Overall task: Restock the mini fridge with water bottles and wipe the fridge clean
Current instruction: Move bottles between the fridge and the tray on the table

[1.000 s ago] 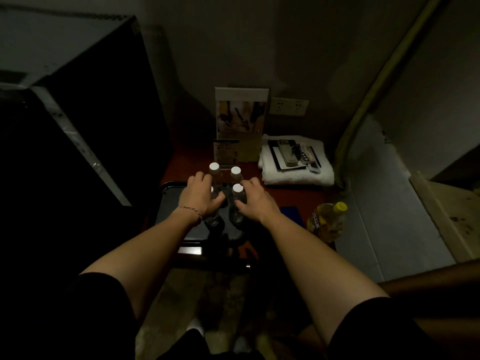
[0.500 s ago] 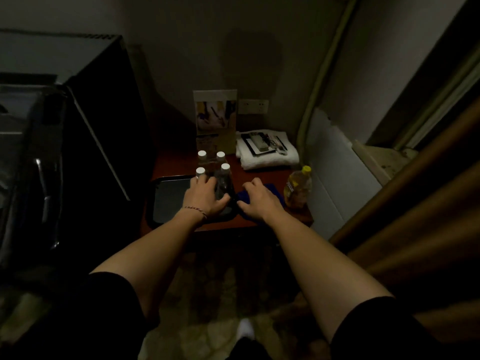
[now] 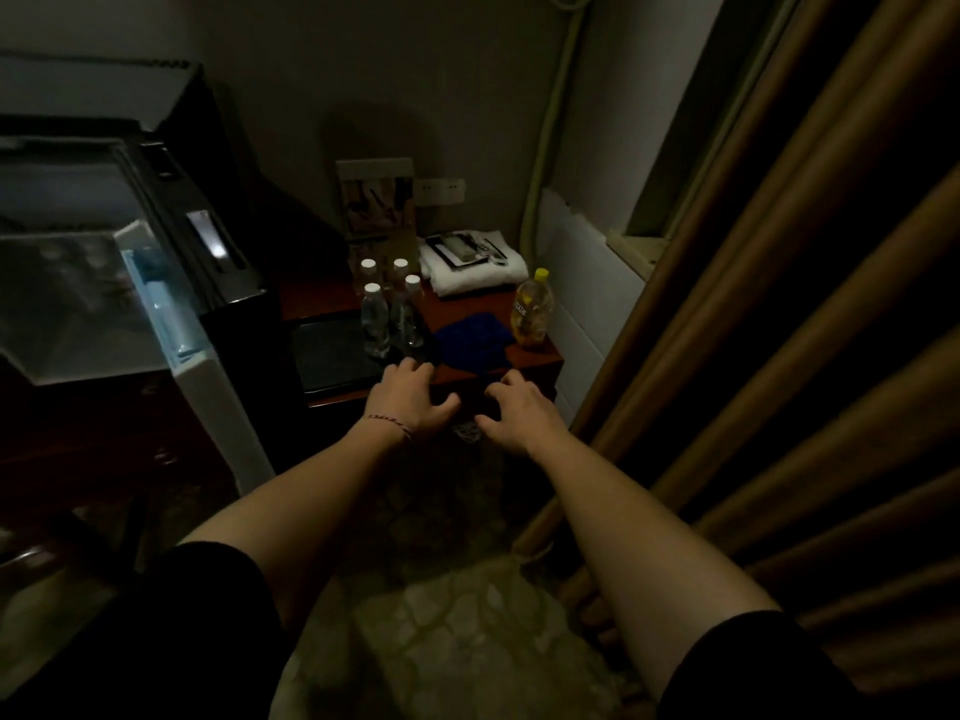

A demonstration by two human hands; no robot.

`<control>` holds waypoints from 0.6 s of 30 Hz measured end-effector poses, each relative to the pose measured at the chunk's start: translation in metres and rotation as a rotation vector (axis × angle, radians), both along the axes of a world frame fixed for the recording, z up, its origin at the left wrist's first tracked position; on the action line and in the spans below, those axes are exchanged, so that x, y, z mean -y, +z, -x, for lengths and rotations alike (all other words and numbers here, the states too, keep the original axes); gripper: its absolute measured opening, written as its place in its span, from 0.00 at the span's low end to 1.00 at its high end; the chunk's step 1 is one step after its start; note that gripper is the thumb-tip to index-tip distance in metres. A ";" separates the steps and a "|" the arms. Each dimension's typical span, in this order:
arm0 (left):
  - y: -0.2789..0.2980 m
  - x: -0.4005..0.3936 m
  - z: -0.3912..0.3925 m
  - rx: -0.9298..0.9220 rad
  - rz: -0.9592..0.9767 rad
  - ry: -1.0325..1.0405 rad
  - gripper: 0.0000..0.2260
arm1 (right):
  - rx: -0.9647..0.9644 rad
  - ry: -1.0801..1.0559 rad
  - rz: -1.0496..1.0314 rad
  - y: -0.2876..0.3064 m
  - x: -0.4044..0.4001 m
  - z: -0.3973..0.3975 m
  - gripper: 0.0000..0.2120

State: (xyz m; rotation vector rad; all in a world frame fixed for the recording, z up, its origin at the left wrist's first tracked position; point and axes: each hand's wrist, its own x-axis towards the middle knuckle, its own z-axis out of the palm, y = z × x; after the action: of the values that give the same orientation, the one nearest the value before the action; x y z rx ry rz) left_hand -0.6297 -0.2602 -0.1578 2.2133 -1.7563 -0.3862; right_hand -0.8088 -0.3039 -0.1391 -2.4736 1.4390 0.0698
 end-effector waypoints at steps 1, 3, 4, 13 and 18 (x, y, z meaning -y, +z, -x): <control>0.001 -0.010 0.000 -0.001 -0.001 -0.001 0.26 | 0.010 -0.006 -0.002 0.002 -0.007 0.002 0.24; 0.003 -0.029 -0.001 0.005 -0.004 0.012 0.26 | 0.041 -0.010 -0.008 0.005 -0.023 0.003 0.24; 0.003 -0.039 0.000 0.005 -0.009 0.027 0.26 | 0.048 -0.003 -0.009 0.007 -0.031 0.003 0.24; -0.015 -0.137 0.005 -0.009 -0.084 0.018 0.20 | 0.011 0.060 -0.042 -0.002 -0.109 -0.014 0.23; -0.014 -0.179 -0.030 0.038 -0.070 -0.022 0.19 | 0.004 0.086 -0.010 0.003 -0.154 -0.038 0.24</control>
State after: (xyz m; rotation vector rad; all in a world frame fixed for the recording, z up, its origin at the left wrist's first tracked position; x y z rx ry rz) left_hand -0.5994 -0.0810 -0.1716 2.2652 -1.8152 -0.4192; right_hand -0.7703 -0.1501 -0.1357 -2.5255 1.3268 0.0887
